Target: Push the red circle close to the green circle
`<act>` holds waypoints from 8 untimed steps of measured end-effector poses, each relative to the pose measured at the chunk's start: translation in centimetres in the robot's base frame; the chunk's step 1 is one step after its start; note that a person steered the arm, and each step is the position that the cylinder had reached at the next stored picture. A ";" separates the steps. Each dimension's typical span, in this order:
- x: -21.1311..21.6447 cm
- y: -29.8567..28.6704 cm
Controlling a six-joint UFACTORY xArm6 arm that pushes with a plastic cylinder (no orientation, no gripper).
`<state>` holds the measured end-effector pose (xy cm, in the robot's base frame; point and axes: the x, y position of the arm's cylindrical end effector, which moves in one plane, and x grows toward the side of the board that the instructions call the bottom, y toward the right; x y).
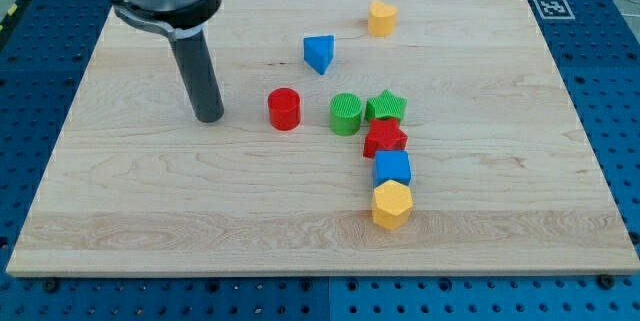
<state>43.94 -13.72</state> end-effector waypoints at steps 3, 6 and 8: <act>-3.0 3.8; -2.9 7.4; -2.7 8.4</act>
<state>41.22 -5.31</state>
